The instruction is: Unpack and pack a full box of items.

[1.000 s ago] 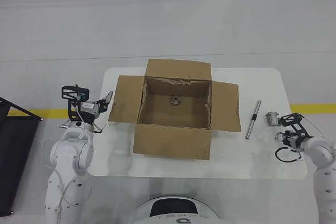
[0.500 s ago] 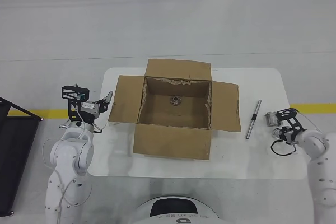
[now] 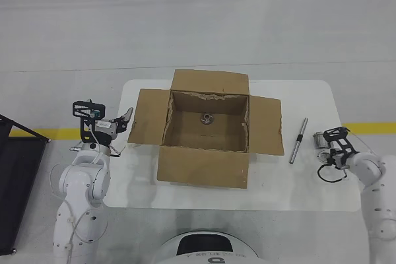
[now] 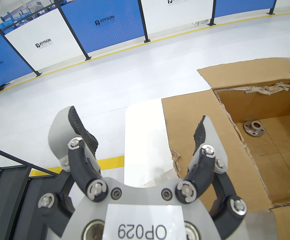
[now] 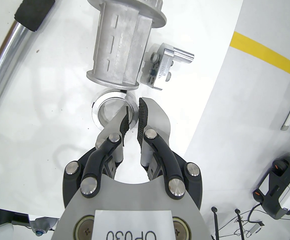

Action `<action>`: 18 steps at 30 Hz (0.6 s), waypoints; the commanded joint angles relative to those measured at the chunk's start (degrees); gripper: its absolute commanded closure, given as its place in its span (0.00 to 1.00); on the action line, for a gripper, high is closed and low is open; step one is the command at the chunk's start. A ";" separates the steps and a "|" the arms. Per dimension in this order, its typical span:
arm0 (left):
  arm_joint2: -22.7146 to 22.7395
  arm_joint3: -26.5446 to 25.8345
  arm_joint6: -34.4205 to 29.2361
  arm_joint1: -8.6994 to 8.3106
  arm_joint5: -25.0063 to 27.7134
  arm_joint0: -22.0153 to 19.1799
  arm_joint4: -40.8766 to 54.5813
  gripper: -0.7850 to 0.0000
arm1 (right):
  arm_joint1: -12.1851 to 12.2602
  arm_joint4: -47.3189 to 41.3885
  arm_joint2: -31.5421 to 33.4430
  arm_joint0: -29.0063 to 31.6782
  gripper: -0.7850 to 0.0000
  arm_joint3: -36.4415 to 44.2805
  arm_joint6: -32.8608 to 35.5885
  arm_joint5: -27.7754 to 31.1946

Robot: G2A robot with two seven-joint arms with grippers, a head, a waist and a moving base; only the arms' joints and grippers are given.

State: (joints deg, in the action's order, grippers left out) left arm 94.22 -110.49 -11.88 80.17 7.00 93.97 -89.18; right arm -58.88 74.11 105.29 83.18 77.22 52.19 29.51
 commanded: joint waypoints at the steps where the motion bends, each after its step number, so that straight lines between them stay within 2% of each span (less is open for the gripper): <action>1: 0.00 0.00 0.00 0.00 0.00 0.00 0.00 0.00 | 0.12 -0.46 0.44 0.21 0.87 0.08 -0.58 0.04; 4: 0.00 0.00 0.00 0.00 0.00 0.00 0.00 0.00 | 0.38 -2.56 2.64 1.61 0.87 1.46 -1.98 0.57; 7: 0.00 0.00 0.00 0.00 0.00 0.00 0.00 0.00 | 0.64 -7.21 6.93 5.13 0.83 5.34 -4.67 2.30; 11: 0.00 0.00 0.00 0.00 0.00 0.00 0.00 0.00 | 0.60 -16.92 14.41 12.34 0.76 14.64 -10.67 5.92; 13: 0.00 0.00 0.00 0.00 0.00 0.00 0.00 0.00 | 0.34 -22.27 17.31 15.93 0.77 19.42 -14.34 7.89; 16: 0.00 0.00 0.00 0.00 0.00 0.00 0.00 0.00 | 0.01 -27.34 19.57 19.93 0.80 26.83 -19.07 11.49; 18: 0.00 0.00 0.00 0.00 0.00 0.00 0.00 0.00 | -0.15 -27.34 20.13 21.91 0.76 32.78 -20.34 12.08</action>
State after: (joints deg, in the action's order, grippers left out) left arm 94.22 -110.49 -11.88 80.17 7.00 93.97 -89.18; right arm -58.96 46.47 125.23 104.15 106.43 32.33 41.61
